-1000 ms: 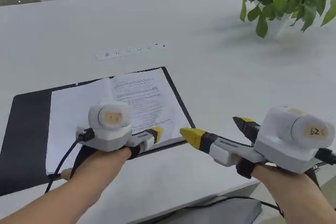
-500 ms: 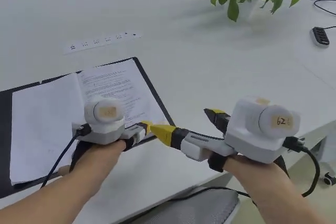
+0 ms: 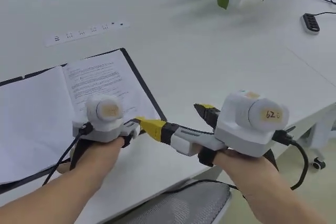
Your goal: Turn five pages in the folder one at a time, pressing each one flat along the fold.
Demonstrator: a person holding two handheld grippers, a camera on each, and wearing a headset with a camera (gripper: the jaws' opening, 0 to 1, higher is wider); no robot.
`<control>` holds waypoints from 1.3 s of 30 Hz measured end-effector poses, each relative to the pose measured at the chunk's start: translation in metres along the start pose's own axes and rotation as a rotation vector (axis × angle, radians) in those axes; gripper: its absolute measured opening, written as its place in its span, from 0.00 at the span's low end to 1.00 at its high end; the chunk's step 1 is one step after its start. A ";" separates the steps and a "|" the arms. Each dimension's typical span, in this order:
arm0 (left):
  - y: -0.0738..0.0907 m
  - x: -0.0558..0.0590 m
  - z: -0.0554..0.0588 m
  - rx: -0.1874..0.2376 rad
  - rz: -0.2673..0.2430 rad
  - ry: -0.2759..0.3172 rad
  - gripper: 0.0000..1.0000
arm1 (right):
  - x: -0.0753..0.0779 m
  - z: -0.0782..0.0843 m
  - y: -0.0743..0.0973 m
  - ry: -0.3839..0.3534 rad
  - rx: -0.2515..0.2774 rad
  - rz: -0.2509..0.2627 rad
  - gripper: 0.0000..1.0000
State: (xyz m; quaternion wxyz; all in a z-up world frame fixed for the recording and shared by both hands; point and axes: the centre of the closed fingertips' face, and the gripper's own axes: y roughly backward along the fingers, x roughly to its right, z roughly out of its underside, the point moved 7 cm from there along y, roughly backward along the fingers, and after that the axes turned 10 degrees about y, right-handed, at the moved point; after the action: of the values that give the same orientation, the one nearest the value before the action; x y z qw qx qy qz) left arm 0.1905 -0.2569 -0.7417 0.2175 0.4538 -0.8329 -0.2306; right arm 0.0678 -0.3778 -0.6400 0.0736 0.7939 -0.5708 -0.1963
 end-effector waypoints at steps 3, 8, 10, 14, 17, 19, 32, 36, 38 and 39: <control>-0.001 -0.001 0.002 0.017 0.000 -0.006 0.56 | 0.000 0.003 -0.001 -0.007 -0.007 0.002 0.86; 0.003 -0.005 0.004 0.062 0.010 -0.009 0.42 | 0.001 0.005 -0.001 -0.012 -0.014 0.002 0.85; 0.003 -0.005 0.005 0.073 0.013 -0.018 0.41 | 0.001 0.006 -0.001 -0.015 -0.015 0.002 0.85; 0.002 -0.007 0.005 0.081 0.014 -0.027 0.39 | 0.001 0.008 -0.002 -0.020 -0.023 0.003 0.85; 0.001 -0.012 0.005 0.091 0.000 -0.025 0.33 | 0.001 0.009 -0.002 -0.023 -0.025 0.001 0.84; 0.002 -0.015 0.005 0.097 -0.002 -0.035 0.28 | 0.001 0.009 -0.002 -0.023 -0.031 0.002 0.84; 0.001 -0.025 0.001 0.095 -0.032 -0.062 0.08 | 0.001 0.011 -0.014 -0.015 -0.054 -0.008 0.83; 0.002 -0.026 0.001 0.095 -0.036 0.031 0.06 | 0.000 0.011 -0.022 -0.014 -0.063 -0.019 0.82; 0.000 -0.028 0.001 0.094 -0.026 0.073 0.05 | -0.002 0.011 -0.025 -0.012 -0.061 -0.029 0.82; 0.000 -0.029 0.000 0.094 -0.021 0.086 0.05 | -0.002 0.011 -0.026 -0.011 -0.062 -0.033 0.81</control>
State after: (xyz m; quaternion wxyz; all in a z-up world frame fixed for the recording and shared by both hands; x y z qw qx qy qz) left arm 0.2046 -0.2324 -0.7466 0.2292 0.4819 -0.8277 -0.1738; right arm 0.0861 -0.3654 -0.6584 0.0916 0.7995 -0.5516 -0.2193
